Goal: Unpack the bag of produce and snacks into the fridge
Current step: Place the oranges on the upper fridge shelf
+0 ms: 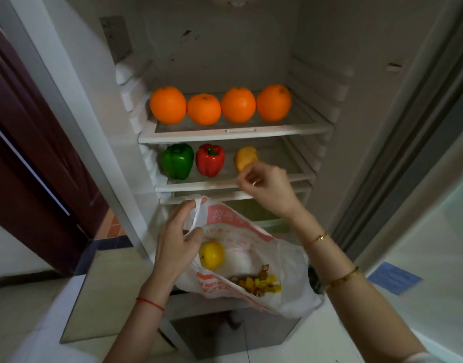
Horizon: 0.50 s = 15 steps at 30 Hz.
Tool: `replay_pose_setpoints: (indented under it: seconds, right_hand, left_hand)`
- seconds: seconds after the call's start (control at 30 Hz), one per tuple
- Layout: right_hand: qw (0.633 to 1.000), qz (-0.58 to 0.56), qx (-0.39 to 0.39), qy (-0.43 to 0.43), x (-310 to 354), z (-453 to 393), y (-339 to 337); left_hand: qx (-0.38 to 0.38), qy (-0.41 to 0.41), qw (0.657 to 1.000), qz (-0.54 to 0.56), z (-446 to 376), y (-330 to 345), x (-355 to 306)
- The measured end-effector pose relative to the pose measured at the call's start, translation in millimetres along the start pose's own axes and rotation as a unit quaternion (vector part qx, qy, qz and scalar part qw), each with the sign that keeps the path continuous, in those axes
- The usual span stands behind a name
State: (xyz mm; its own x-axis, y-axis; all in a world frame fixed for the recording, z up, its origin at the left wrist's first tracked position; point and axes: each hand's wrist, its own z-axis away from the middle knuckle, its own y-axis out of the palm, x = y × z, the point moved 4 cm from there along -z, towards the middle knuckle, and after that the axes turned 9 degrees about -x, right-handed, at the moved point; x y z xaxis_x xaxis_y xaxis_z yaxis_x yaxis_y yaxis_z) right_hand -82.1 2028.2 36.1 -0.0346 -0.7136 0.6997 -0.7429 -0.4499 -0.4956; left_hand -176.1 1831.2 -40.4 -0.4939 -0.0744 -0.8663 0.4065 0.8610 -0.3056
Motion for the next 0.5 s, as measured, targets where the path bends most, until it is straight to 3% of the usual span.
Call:
replay_pose_setpoints:
  seconds: [0.13, 0.2, 0.37, 0.5]
  right_hand:
    - [0.975, 0.063, 0.209, 0.033, -37.1, 47.7, 61.4]
    - [0.955, 0.115, 0.27, 0.048, -57.7, 68.6, 88.8]
    - [0.906, 0.264, 0.329, 0.031, -99.9, 96.9, 153.8]
    - [0.88, 0.313, 0.357, -0.001, -122.4, 103.4, 185.3]
  left_hand:
    - [0.001, 0.021, 1.0, 0.0, 6.8, -5.6, -7.1]
    - [0.006, 0.022, 1.0, -0.002, 10.5, -7.9, -6.0]
    - [0.008, 0.007, 1.0, 0.006, 17.7, -15.4, -0.4]
    - [0.003, 0.001, 1.0, -0.003, 22.1, -21.5, -6.5]
